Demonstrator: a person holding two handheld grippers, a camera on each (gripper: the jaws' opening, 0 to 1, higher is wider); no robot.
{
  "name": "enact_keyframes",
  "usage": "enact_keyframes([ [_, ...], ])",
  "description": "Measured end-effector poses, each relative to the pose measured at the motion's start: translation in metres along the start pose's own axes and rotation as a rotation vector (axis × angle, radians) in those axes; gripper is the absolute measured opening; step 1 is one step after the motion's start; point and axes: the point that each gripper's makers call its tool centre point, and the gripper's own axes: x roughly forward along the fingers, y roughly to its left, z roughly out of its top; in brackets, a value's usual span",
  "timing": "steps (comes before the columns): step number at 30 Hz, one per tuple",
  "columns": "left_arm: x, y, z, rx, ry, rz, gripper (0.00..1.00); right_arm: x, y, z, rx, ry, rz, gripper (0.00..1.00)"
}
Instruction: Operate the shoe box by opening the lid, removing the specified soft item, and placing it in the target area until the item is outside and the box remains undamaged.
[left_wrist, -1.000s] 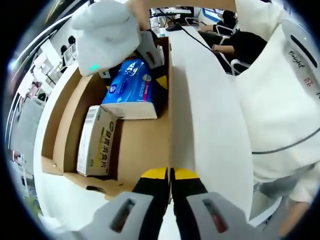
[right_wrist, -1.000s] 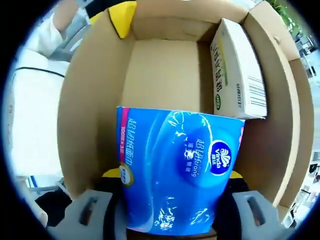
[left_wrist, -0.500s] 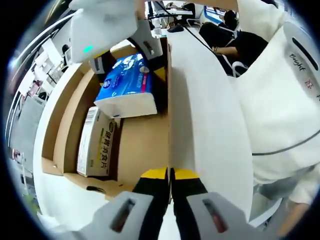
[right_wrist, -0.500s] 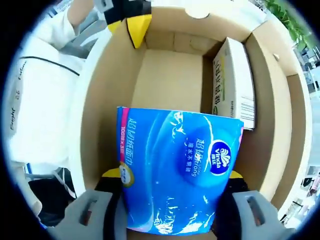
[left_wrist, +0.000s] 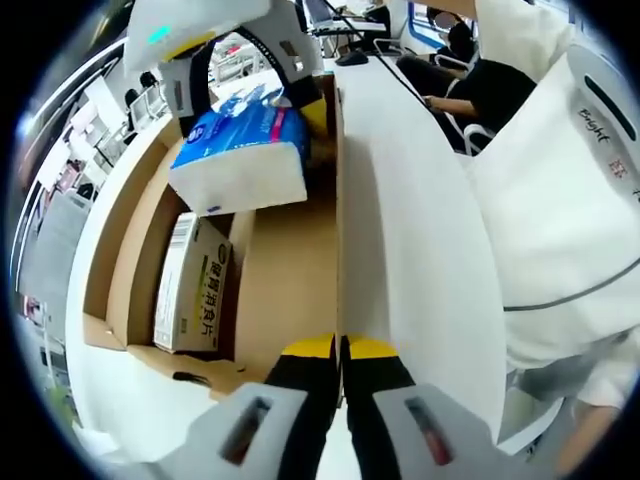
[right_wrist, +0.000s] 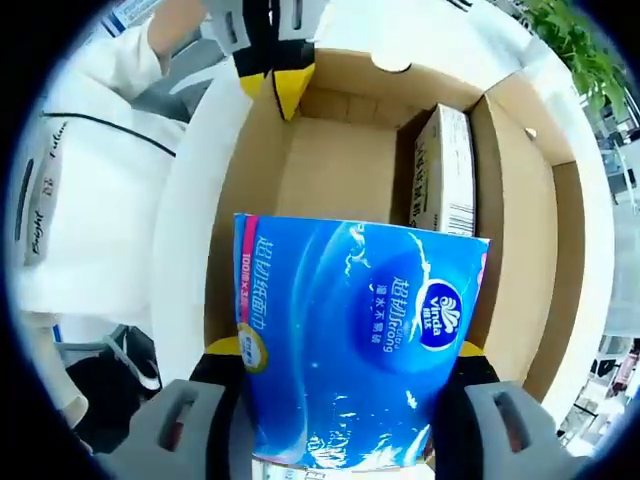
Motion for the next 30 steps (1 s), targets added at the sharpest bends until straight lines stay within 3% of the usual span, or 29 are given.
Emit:
enact_keyframes([
  [9,0.0,0.0,-0.001,0.0,-0.005,-0.001,0.01,-0.014,0.005,0.002,0.007,0.014,0.006,0.7],
  [20,0.001,-0.001,0.0,0.014,0.014,-0.001,0.01,-0.038,0.007,-0.008,0.014,0.019,-0.02,0.7],
  [30,0.001,-0.001,-0.001,0.007,0.02,-0.003,0.01,-0.048,0.004,-0.017,-0.031,0.021,-0.047,0.7],
])
